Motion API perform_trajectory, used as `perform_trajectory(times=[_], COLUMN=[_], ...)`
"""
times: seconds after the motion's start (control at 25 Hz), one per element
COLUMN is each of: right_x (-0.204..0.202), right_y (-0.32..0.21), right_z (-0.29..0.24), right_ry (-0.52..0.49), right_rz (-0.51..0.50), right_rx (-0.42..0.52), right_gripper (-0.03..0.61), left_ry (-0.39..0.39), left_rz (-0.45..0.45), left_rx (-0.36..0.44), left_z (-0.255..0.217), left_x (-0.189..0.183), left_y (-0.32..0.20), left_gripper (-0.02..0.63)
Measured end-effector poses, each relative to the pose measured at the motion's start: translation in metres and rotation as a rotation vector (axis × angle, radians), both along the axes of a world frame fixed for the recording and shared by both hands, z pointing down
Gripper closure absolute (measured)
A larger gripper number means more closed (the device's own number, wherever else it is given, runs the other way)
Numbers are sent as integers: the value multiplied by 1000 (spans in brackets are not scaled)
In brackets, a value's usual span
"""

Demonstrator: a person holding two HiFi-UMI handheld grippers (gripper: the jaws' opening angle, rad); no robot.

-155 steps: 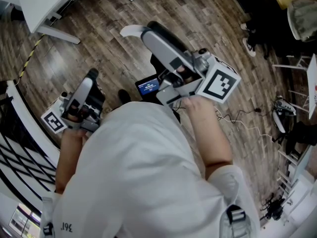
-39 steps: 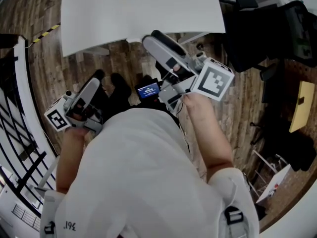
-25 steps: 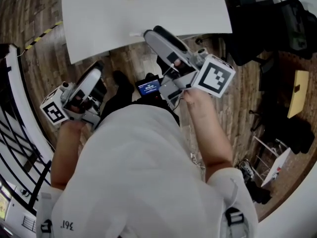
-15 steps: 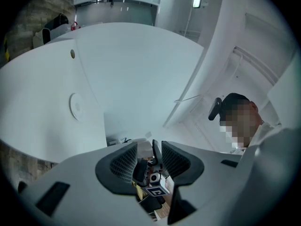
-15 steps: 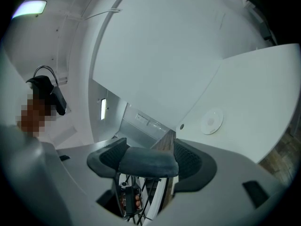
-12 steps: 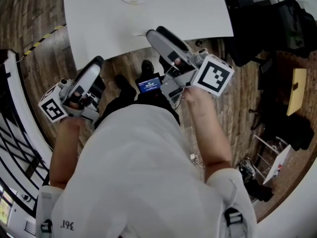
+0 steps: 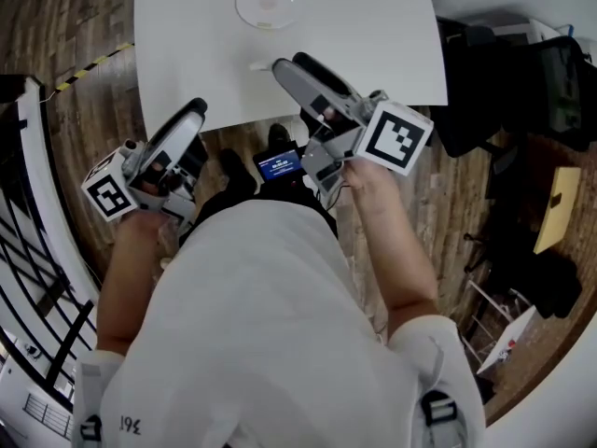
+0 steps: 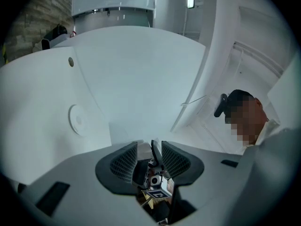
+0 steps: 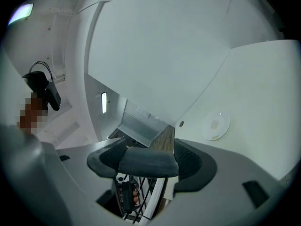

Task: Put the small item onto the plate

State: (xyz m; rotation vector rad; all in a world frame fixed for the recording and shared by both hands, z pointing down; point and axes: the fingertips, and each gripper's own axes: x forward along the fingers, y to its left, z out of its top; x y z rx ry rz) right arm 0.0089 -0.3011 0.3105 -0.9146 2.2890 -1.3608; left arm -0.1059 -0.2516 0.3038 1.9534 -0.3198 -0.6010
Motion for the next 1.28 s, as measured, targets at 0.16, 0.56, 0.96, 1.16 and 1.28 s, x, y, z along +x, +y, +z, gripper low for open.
perform_trajectory(times=[0.16,0.56,0.96,1.16,1.28], right_x=[7,18,16,13,15], right_y=[-23,-64,-112,-141,-160], right_z=[16,68,123,152,172], right_ry=[20,151,324,451,575], right_rz=[-25,-71,-133,-143,-145], right_rx=[-18,-79,-93,-90,-69], right_gripper=[270,270,270,270,270], left_ry=[-28,-81,-119,-139,-157], left_rz=[-13,-17,-18,-40,-51], left_rx=[-19,-69,-134,-163,-179], left_z=[7,33,68,80,89], left_x=[13,35,53,50,53], left_y=[-18,-46,-71,-78,-83], left_gripper=[453,453,453,453,453])
